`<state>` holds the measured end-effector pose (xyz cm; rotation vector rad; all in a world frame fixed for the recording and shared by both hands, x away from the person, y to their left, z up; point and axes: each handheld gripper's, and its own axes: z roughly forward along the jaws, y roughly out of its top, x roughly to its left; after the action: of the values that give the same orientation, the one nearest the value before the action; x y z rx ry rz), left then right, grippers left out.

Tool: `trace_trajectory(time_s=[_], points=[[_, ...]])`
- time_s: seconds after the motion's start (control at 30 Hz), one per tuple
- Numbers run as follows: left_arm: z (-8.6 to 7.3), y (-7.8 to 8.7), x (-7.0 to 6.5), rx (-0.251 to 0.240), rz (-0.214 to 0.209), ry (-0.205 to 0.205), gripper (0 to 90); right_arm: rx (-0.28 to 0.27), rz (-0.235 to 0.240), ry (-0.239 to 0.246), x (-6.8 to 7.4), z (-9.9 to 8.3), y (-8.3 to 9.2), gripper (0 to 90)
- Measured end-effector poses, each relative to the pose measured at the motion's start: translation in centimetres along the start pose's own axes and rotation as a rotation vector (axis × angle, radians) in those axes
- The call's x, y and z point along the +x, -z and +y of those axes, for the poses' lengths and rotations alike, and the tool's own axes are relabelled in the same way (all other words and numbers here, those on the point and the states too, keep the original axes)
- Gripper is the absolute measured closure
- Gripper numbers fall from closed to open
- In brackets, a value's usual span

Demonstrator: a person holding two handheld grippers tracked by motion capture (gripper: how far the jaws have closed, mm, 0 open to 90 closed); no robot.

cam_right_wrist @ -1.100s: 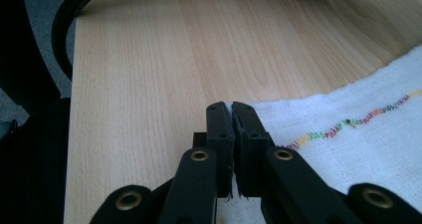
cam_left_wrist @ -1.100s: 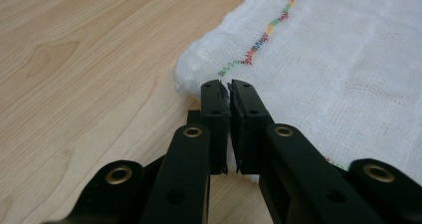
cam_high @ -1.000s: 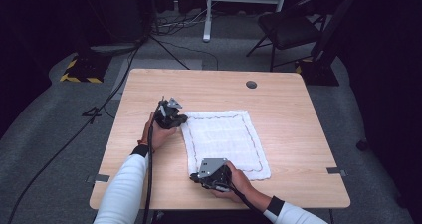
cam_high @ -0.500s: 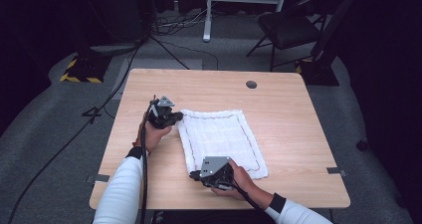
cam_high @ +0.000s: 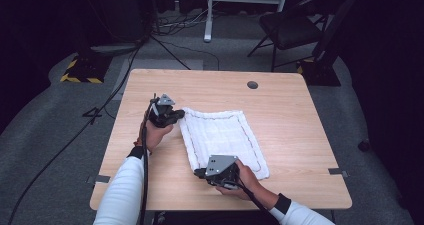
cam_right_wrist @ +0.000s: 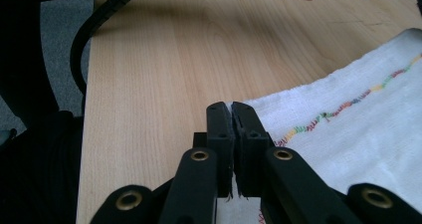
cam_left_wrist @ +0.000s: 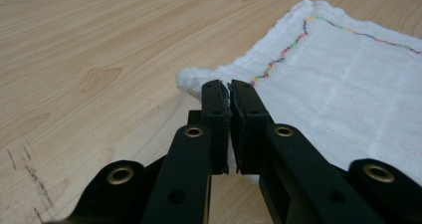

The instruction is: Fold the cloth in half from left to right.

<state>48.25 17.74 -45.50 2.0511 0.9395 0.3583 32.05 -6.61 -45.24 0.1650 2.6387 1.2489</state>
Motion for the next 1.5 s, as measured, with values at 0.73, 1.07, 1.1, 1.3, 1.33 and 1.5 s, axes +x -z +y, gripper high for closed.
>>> trace_trajectory(time_s=[0.73,1.07,1.1,1.3,1.33,1.5], points=[[4.2,-4.6,-3.3,0.001,-0.014,-0.084,85.7,-0.035,-0.103,-0.058,-2.0,-1.8,5.1,87.5],[5.7,-6.6,-4.6,0.013,-0.031,-0.101,85.6,-0.032,-0.159,-0.113,-2.8,-3.6,7.4,87.4],[5.9,-6.8,-4.7,0.016,-0.033,-0.108,85.6,-0.034,-0.166,-0.120,-2.9,-3.8,7.7,87.4],[7.1,-8.1,-6.1,0.024,-0.052,-0.137,85.6,-0.035,-0.211,-0.161,-3.4,-5.2,9.6,87.4],[7.3,-8.4,-6.3,0.023,-0.051,-0.143,85.7,-0.035,-0.216,-0.166,-3.4,-5.4,9.9,87.4],[8.4,-9.7,-7.6,0.040,-0.067,-0.171,85.6,-0.023,-0.239,-0.187,-3.5,-6.4,10.9,87.4]])
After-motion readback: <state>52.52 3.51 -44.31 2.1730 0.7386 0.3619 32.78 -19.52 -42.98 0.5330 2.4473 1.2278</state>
